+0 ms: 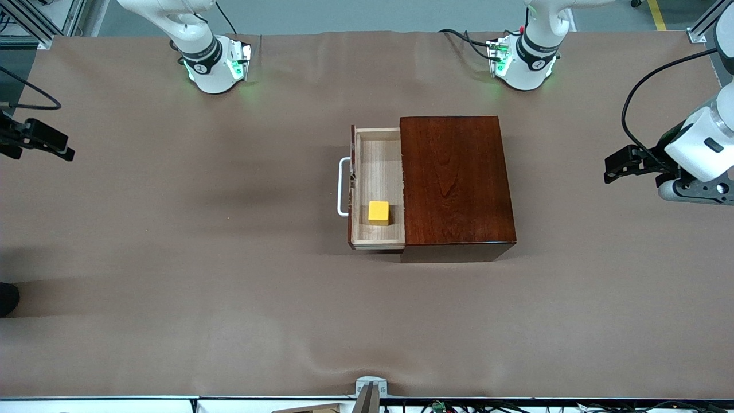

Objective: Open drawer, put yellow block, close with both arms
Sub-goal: 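Move the left gripper over the cabinet to the drawer front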

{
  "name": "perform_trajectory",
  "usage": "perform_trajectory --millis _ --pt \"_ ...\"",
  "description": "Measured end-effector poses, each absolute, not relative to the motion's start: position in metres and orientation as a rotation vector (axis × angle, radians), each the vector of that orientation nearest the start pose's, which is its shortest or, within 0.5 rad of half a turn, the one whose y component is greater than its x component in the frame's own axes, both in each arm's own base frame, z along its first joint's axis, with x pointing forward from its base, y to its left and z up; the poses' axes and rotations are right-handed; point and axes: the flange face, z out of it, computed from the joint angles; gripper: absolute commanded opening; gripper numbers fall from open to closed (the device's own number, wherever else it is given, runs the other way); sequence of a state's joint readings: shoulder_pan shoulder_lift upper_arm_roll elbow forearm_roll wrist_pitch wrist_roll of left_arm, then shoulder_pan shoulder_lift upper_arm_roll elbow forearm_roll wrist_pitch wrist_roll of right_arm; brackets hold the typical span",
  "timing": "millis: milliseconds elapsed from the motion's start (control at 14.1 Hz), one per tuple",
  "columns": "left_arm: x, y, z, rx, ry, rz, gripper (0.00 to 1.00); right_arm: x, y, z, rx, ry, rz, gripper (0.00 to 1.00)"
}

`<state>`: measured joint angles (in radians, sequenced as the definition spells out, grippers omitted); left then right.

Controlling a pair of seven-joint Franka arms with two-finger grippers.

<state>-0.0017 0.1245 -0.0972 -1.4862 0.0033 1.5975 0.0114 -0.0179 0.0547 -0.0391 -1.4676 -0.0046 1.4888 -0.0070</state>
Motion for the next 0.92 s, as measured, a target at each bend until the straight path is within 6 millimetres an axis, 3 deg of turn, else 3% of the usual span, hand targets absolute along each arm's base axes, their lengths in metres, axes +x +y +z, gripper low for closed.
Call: perform_trajectory --millis 355,567,709,922 --pt "0.592 -0.056 0.596 -3.145 0.175 0.02 1.0 0.564 -0.035 0.629 -3.148 0.086 0.054 1.0" --pt "0.591 -0.067 0.596 -3.144 0.206 0.017 1.0 0.564 -0.035 0.629 -3.148 0.086 0.052 1.0" --pt "0.589 -0.09 0.597 -3.146 0.26 0.008 1.0 0.564 -0.035 0.629 -3.149 0.085 0.049 1.0" --pt "0.578 -0.154 0.592 -3.15 0.286 0.026 1.0 0.564 -0.034 0.628 -3.148 0.084 0.051 1.0"
